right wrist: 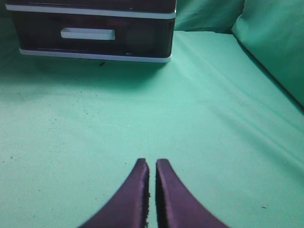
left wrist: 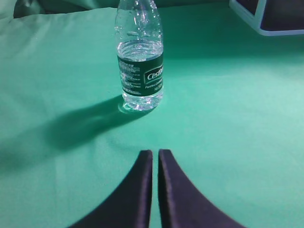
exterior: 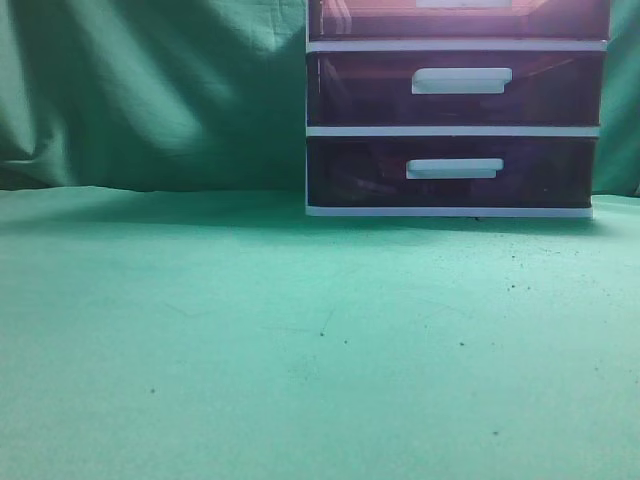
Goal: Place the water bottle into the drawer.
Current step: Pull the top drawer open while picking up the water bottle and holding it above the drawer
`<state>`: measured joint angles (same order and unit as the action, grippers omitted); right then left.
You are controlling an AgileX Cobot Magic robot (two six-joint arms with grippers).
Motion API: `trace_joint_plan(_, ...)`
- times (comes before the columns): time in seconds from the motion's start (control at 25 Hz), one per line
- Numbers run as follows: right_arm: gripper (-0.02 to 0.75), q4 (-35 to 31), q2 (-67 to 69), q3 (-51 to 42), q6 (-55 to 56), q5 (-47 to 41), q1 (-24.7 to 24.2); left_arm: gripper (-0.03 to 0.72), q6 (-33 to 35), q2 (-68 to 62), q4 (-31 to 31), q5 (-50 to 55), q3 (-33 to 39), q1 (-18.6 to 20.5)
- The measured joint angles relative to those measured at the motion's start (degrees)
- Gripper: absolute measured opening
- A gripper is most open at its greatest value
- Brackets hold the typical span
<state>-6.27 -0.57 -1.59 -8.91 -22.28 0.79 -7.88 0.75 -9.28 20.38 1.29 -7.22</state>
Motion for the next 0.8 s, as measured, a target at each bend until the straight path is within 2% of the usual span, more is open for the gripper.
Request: trace_joint_plan(0.8, 0.000, 0.00, 0.00, 0.00, 0.00, 0.00, 0.00, 0.000, 0.00, 0.00, 0.00, 0.00, 0.00, 0.00)
